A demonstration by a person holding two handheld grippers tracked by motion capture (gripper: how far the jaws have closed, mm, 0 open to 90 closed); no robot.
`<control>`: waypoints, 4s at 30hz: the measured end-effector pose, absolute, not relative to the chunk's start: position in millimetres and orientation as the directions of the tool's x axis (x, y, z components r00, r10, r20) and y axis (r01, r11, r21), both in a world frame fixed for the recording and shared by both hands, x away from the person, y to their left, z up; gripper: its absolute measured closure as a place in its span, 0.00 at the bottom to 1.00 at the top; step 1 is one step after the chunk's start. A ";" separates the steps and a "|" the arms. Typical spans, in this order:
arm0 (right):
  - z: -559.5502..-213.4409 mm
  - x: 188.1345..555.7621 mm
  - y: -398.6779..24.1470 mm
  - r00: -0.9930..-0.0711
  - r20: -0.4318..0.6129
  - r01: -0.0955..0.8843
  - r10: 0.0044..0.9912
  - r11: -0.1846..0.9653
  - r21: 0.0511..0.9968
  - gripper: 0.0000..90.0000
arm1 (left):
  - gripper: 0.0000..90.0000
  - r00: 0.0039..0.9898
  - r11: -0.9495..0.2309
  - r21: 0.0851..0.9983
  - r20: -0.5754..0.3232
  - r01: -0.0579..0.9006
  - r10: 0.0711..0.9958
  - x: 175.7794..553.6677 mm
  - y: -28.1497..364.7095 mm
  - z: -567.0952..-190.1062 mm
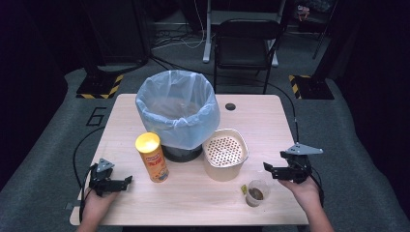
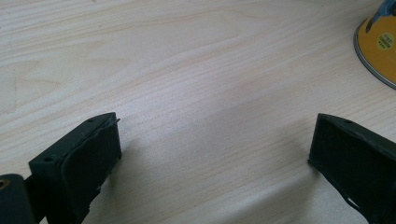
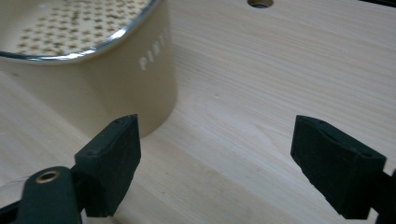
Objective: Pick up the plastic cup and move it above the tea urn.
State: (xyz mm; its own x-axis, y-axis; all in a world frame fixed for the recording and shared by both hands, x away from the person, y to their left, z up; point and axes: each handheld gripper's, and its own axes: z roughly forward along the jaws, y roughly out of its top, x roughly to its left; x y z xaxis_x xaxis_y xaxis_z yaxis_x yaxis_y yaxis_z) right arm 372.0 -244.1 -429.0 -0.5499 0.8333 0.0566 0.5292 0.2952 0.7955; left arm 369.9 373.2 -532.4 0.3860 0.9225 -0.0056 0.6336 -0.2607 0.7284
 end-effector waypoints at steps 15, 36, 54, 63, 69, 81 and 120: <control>-430.0 331.8 -210.2 -0.627 0.079 0.465 0.775 0.291 0.836 0.00 | 0.02 0.385 -0.260 0.728 -0.006 0.634 0.923 369.9 373.2 -532.5; -444.8 306.4 -194.9 -0.620 0.015 0.473 0.784 0.358 0.805 0.11 | 0.02 0.389 -0.265 0.715 -0.011 0.647 0.921 369.4 373.5 -531.2; -447.5 298.9 -197.7 -0.608 0.032 0.468 0.794 0.326 0.821 0.03 | 0.02 0.392 -0.269 0.720 -0.005 0.640 0.920 370.2 373.7 -531.4; -461.9 298.3 -189.0 -0.630 0.031 0.497 0.776 0.372 0.784 0.03 | 0.02 0.391 -0.267 0.718 -0.007 0.643 0.921 369.9 373.6 -531.3; -470.7 295.9 -187.4 -0.636 0.021 0.497 0.771 0.389 0.776 0.10 | 0.02 0.392 -0.269 0.719 -0.005 0.641 0.920 370.1 373.7 -531.3; -485.6 292.5 -182.2 -0.645 0.007 0.489 0.764 0.405 0.773 0.22 | 0.02 0.394 -0.271 0.719 -0.005 0.640 0.919 370.5 373.8 -531.3; -479.4 301.2 -189.8 -0.671 0.031 0.488 0.741 0.410 0.771 0.35 | 0.02 0.395 -0.270 0.717 -0.007 0.642 0.919 370.5 373.7 -531.2</control>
